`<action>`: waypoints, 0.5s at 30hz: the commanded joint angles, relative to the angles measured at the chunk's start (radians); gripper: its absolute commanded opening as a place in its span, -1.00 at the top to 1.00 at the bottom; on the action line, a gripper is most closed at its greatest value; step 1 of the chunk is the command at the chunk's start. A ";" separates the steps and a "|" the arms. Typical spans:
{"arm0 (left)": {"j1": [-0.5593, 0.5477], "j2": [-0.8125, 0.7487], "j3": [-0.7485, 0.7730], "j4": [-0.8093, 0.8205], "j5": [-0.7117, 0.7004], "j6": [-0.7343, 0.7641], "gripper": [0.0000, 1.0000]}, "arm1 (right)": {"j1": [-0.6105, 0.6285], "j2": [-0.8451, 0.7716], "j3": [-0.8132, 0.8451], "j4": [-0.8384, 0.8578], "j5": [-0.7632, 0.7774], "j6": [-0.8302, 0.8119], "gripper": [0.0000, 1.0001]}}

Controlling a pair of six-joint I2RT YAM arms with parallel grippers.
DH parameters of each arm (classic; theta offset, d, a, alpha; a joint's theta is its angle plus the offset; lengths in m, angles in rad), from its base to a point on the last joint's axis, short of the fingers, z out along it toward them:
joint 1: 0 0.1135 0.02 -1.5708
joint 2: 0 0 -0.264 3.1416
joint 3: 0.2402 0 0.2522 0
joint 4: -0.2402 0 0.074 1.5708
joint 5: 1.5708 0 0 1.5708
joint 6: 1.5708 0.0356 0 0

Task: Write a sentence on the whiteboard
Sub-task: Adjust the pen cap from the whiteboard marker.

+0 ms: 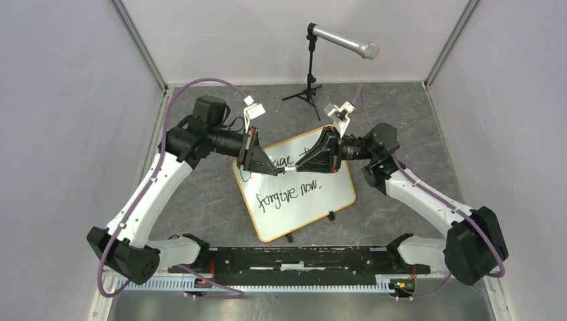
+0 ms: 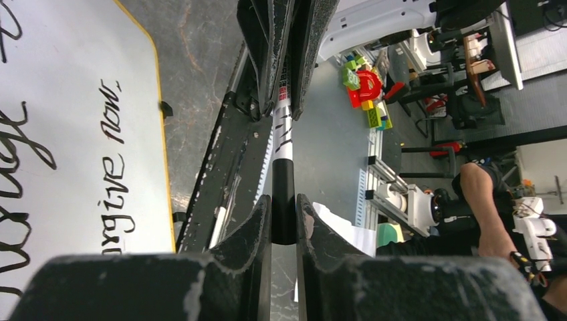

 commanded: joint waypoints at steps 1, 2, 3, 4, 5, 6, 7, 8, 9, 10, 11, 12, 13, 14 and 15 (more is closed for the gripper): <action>-0.046 0.033 0.002 0.270 0.056 -0.108 0.95 | 0.120 0.035 0.054 0.046 0.058 -0.004 1.00; -0.047 0.034 0.000 0.283 0.061 -0.123 0.95 | 0.127 0.039 0.055 0.049 0.059 -0.003 1.00; -0.047 0.037 -0.004 0.302 0.066 -0.141 0.95 | 0.133 0.040 0.055 0.055 0.059 -0.001 1.00; -0.048 0.038 -0.009 0.319 0.068 -0.154 0.95 | 0.140 0.044 0.055 0.065 0.061 0.004 1.00; -0.048 0.041 -0.015 0.335 0.069 -0.166 0.95 | 0.147 0.048 0.057 0.070 0.062 0.008 1.00; -0.050 0.045 -0.017 0.344 0.070 -0.169 0.95 | 0.151 0.051 0.060 0.075 0.064 0.012 1.00; -0.054 0.049 -0.019 0.349 0.071 -0.172 0.95 | 0.154 0.054 0.064 0.079 0.065 0.014 1.00; -0.055 0.052 -0.021 0.350 0.070 -0.173 0.95 | 0.157 0.057 0.067 0.080 0.067 0.016 1.00; -0.057 0.055 -0.021 0.351 0.070 -0.173 0.95 | 0.159 0.058 0.069 0.086 0.068 0.020 1.00; -0.059 0.055 -0.023 0.353 0.070 -0.174 0.95 | 0.161 0.059 0.072 0.092 0.068 0.023 1.00; -0.057 0.054 -0.023 0.353 0.067 -0.175 0.95 | 0.161 0.060 0.074 0.093 0.067 0.025 1.00; -0.058 0.053 -0.024 0.353 0.067 -0.177 0.95 | 0.161 0.059 0.074 0.090 0.066 0.022 1.00; -0.056 0.047 -0.027 0.350 0.066 -0.177 0.95 | 0.160 0.058 0.075 0.075 0.065 0.010 1.00; -0.054 0.041 -0.027 0.342 0.061 -0.173 0.95 | 0.157 0.053 0.078 0.044 0.065 -0.018 1.00; -0.050 0.032 -0.025 0.327 0.053 -0.165 0.95 | 0.153 0.047 0.083 -0.001 0.066 -0.048 1.00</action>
